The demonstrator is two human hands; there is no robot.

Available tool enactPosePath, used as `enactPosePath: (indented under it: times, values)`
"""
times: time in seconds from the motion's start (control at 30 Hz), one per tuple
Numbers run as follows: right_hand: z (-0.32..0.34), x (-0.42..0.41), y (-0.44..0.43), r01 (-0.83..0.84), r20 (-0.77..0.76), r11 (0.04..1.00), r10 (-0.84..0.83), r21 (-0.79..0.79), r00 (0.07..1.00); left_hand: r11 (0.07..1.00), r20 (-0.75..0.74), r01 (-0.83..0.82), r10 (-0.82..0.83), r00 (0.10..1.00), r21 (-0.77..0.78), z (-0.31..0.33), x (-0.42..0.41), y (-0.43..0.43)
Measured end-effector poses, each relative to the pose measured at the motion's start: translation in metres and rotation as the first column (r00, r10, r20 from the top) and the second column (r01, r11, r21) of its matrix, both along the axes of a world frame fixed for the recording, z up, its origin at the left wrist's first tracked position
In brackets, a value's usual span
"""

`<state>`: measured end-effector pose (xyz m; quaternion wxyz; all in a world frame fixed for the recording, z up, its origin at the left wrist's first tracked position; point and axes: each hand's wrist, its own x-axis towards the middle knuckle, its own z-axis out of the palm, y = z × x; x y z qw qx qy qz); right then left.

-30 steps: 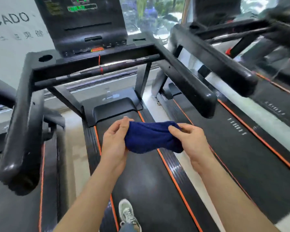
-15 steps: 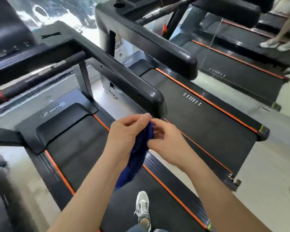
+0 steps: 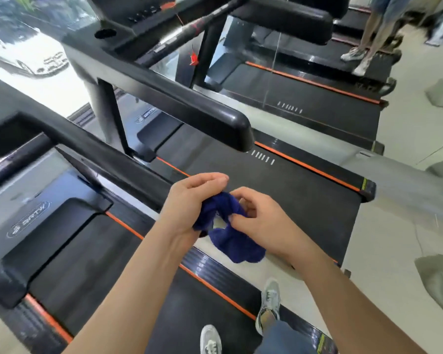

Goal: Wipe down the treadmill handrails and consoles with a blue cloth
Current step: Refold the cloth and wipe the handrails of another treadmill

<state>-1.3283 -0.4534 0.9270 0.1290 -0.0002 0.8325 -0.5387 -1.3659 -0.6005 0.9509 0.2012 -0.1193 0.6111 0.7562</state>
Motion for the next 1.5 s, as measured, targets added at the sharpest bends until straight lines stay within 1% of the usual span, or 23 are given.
enactPosePath:
  times: [0.1,0.17,0.23,0.3,0.37,0.4,0.47,0.5,0.57,0.67,0.73,0.8,0.9,1.0,1.07,1.1,1.2,1.23,1.3,1.37,1.4,1.47,1.5]
  values:
    - [-0.007,-0.033,0.035,0.090,-0.095,0.932,-0.060,0.351,0.994,1.000,-0.013,-0.004,0.004,1.000,-0.026,0.003,-0.028,0.026]
    - [-0.010,-0.056,0.063,0.132,-0.098,0.914,-0.102,0.383,0.990,0.997,-0.015,0.020,-0.022,1.000,-0.080,0.008,-0.046,0.044]
    - [-0.011,-0.080,0.091,0.048,0.005,0.954,-0.051,0.295,0.999,0.993,-0.013,-0.023,0.022,1.000,-0.112,0.010,-0.066,0.061]
    - [-0.007,-0.102,0.120,-0.102,0.139,0.991,0.090,0.082,0.986,0.986,-0.005,-0.153,0.153,0.988,-0.071,0.015,-0.087,0.074]
    - [0.006,-0.120,0.146,-0.228,0.214,0.970,0.242,-0.087,0.946,0.968,-0.015,-0.249,0.248,0.969,-0.038,0.023,-0.106,0.085]
    - [0.012,-0.130,0.157,-0.300,0.217,0.951,0.309,-0.072,0.926,0.958,-0.019,-0.286,0.285,0.958,-0.037,0.025,-0.116,0.089]
    - [0.018,-0.153,0.176,-0.401,0.142,0.907,0.384,0.127,0.912,0.932,-0.029,-0.359,0.358,0.933,-0.059,0.024,-0.134,0.093]
    - [0.020,-0.167,0.183,-0.395,0.083,0.893,0.386,0.216,0.919,0.914,-0.035,-0.399,0.398,0.917,-0.074,0.023,-0.143,0.095]
    - [0.023,-0.198,0.194,-0.343,0.014,0.915,0.348,0.211,0.938,0.873,-0.046,-0.479,0.477,0.878,-0.093,0.017,-0.161,0.097]
    - [0.018,-0.241,0.206,-0.248,0.079,0.965,0.255,-0.086,0.964,0.781,-0.071,-0.606,0.603,0.794,-0.151,0.001,-0.187,0.095]
    - [0.008,-0.268,0.206,-0.131,0.104,0.975,0.151,-0.177,0.983,0.740,-0.088,-0.628,0.628,0.774,-0.241,-0.016,-0.203,0.093]
    - [-0.003,-0.295,0.199,-0.045,0.165,0.970,0.087,-0.240,0.982,0.733,-0.098,-0.580,0.588,0.803,-0.355,-0.032,-0.217,0.099]
    - [-0.008,-0.335,0.186,0.105,0.374,0.892,0.076,-0.440,0.924,0.731,-0.103,-0.416,0.433,0.896,-0.541,-0.046,-0.237,0.115]
    - [-0.014,-0.369,0.177,0.004,0.387,0.862,0.224,-0.508,0.894,0.731,-0.034,-0.163,0.188,0.982,-0.662,-0.054,-0.250,0.124]
    - [-0.017,-0.392,0.175,-0.102,0.338,0.866,0.297,-0.490,0.893,0.725,-0.049,-0.104,0.096,0.994,-0.681,-0.061,-0.257,0.131]
    - [-0.017,-0.404,0.173,-0.156,0.318,0.866,0.335,-0.476,0.887,0.662,-0.106,-0.148,0.103,0.989,-0.734,-0.066,-0.261,0.134]
    - [-0.019,-0.432,0.165,-0.233,0.295,0.879,0.373,-0.416,0.880,0.297,-0.354,-0.354,0.055,0.934,-0.887,-0.080,-0.280,0.135]
    - [-0.020,-0.438,0.163,-0.227,0.299,0.882,0.367,-0.414,0.881,0.212,-0.390,-0.385,0.020,0.921,-0.898,-0.084,-0.288,0.134]
    - [-0.023,-0.443,0.161,-0.149,0.350,0.870,0.339,-0.471,0.873,0.138,-0.404,-0.401,0.003,0.915,-0.906,-0.082,-0.299,0.137]
    - [-0.025,-0.443,0.163,-0.074,0.409,0.837,0.340,-0.543,0.847,0.159,-0.394,-0.415,0.148,0.907,-0.896,-0.077,-0.305,0.146]
    - [-0.027,-0.441,0.164,-0.062,0.431,0.827,0.353,-0.558,0.830,0.217,-0.381,-0.444,0.278,0.882,-0.869,-0.076,-0.306,0.150]
    - [-0.030,-0.437,0.165,-0.079,0.444,0.799,0.410,-0.596,0.797,0.430,-0.289,-0.552,0.538,0.792,-0.714,-0.071,-0.306,0.159]
    - [-0.030,-0.435,0.166,-0.124,0.430,0.775,0.467,-0.619,0.773,0.544,-0.210,-0.617,0.629,0.748,-0.569,-0.066,-0.306,0.166]
